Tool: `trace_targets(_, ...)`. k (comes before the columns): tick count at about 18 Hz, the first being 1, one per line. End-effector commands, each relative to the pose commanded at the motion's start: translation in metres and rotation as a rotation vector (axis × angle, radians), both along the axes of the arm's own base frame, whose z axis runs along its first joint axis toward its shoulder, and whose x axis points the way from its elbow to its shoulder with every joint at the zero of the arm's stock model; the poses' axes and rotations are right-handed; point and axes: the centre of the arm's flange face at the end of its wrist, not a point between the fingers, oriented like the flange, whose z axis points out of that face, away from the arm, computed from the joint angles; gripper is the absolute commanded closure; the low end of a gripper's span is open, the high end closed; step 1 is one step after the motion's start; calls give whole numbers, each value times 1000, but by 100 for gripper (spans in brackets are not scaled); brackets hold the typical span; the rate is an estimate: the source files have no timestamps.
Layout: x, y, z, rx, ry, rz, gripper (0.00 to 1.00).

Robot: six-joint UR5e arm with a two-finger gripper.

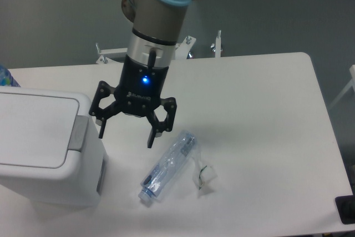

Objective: Open the trash can
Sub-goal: 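Lower the gripper fingers onto the trash can lid edge, then press the gripper against the lid edge to pop the lid open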

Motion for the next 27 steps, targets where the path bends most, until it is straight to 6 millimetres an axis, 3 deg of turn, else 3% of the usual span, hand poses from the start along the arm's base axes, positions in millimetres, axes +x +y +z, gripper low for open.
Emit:
trace_targets(7, 7, 10, -16, -24, -8, -19, 0)
trace_targets(12, 26, 14, -24, -37, -18, -46, 0)
trace_targets(27, 26, 12, -33, -60, -10, -39, 0)
